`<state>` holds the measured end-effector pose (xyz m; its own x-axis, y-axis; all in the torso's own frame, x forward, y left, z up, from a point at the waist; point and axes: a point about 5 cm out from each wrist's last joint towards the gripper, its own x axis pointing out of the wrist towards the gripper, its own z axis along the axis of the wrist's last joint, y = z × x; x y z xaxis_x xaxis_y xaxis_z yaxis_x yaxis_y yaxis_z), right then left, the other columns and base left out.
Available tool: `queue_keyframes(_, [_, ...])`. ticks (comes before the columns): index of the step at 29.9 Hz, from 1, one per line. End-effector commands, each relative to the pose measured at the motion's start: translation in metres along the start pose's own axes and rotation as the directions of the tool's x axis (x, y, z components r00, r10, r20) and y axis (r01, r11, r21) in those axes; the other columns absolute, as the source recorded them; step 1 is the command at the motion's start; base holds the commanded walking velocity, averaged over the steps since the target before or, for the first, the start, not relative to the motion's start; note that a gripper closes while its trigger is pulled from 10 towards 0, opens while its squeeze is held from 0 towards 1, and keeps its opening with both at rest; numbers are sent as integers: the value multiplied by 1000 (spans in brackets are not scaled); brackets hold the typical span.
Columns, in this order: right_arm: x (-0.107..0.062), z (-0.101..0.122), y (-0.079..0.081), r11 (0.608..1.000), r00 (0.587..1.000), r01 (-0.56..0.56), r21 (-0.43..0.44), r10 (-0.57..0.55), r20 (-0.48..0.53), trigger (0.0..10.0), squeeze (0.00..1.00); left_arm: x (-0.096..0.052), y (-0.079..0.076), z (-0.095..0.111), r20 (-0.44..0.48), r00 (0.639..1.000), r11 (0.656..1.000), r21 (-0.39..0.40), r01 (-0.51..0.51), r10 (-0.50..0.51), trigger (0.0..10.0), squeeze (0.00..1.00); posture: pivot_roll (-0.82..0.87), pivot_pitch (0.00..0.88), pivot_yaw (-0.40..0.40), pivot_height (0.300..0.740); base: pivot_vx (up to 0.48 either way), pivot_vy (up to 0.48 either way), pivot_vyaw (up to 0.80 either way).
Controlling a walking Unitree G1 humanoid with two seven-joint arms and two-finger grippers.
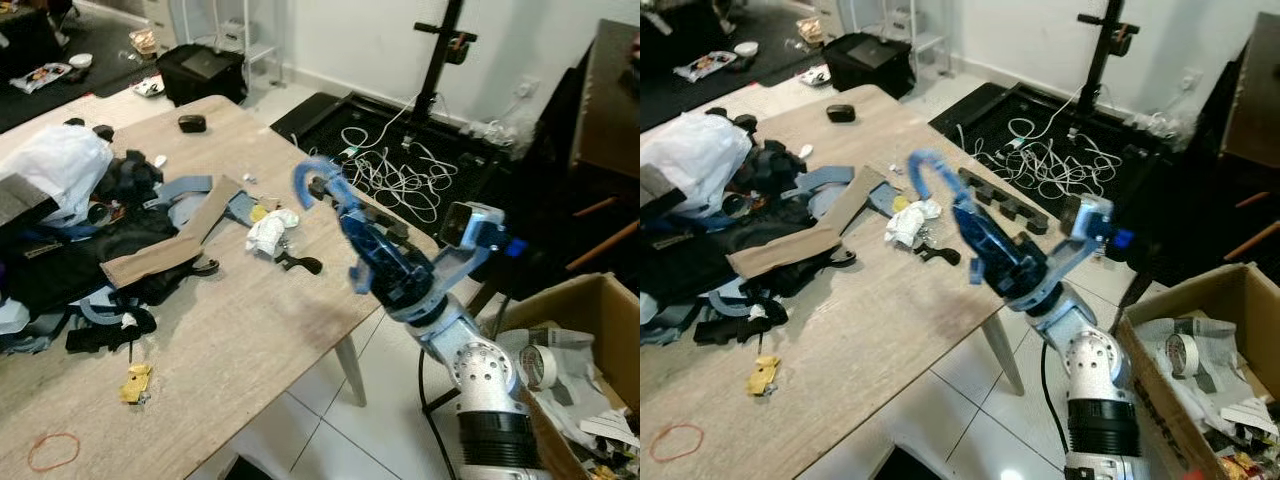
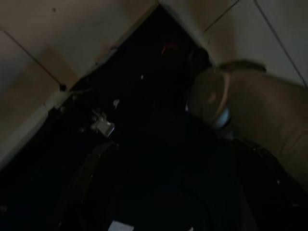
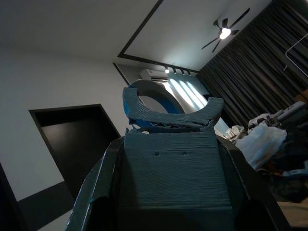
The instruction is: Picking trash to rubbish bin
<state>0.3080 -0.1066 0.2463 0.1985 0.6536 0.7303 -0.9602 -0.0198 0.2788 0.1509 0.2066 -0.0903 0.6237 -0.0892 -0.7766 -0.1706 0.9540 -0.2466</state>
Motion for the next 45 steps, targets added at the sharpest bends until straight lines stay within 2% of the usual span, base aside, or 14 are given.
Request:
queue_keyframes(1, [-1,-5,4,1000,1000,0,27,0,2,10000,0,-6,7,-16,-61,998,1000,-11,-28,27,10000,0,-78,236,42,740,0,0,0])
queue_keyframes(4, [-7,-20,-11,981,979,195,-15,-196,-61,10000,0,-5,6,-15,-62,998,999,-18,-28,27,10000,0,-77,221,35,740,0,0,0])
queue_keyframes(6, [-9,-26,-18,961,956,272,-45,-275,-98,10000,0,-5,6,-16,-65,998,999,-20,-28,27,10000,0,-77,217,35,740,0,0,0])
queue_keyframes(9, [-13,-33,-21,949,938,311,-48,-315,-148,10000,0,-5,6,-17,-69,997,999,-21,-29,28,10000,0,-78,216,35,740,0,0,0])
queue_keyframes(14, [-20,-40,-18,942,931,335,0,-331,-156,10000,0,-6,6,-19,-84,996,999,-19,-30,28,10000,0,-83,203,38,740,0,0,-763])
queue_keyframes(18, [-23,-41,-18,933,923,359,4,-354,-151,10000,0,-5,5,-19,-86,996,1000,-18,-26,24,10000,0,-87,201,38,740,0,0,-800])
queue_keyframes(27, [-26,-32,-21,927,917,375,-27,-375,-136,10000,0,-3,1,-16,-80,997,1000,-22,-14,12,10000,0,-91,196,35,740,0,0,-800])
queue_keyframes(36, [-31,-20,-28,900,895,428,-76,-434,-101,10000,0,-3,-1,-19,-92,996,1000,-20,-11,9,10000,0,-95,194,35,740,0,0,-800])
queue_keyframes(42, [-31,-21,-30,893,889,442,-80,-449,-92,10000,0,-3,-1,-20,-93,996,1000,-19,-10,8,10000,0,-90,194,35,740,0,0,-782])
queue_keyframes(45, [-31,-22,-32,889,886,450,-81,-456,-85,10000,0,-3,-1,-19,-92,996,1000,-19,-9,7,10000,0,-88,194,36,740,0,0,0])
